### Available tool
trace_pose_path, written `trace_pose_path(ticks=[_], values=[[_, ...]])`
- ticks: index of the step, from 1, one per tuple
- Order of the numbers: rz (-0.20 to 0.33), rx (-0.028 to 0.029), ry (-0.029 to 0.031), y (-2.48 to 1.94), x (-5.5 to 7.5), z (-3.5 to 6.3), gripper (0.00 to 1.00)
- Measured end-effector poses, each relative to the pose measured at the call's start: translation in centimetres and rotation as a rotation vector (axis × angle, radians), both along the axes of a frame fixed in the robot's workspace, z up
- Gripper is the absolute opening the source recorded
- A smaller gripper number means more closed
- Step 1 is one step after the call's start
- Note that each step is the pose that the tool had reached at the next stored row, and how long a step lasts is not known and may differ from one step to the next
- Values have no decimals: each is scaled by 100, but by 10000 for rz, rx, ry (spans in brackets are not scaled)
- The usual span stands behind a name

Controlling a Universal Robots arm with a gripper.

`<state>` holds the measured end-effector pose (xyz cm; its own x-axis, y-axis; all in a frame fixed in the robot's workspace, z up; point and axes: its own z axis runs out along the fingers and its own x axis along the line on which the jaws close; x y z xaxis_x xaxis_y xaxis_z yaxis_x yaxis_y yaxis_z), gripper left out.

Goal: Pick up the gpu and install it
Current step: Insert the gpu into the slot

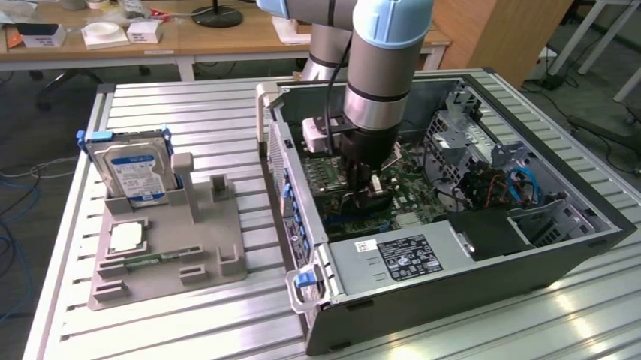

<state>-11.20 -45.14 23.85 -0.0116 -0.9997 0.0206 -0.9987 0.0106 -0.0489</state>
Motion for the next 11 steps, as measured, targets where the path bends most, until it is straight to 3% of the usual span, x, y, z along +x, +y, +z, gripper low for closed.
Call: trace_pose_path(ticks=[11], values=[[2, 1, -35, 0, 0, 131, 39]])
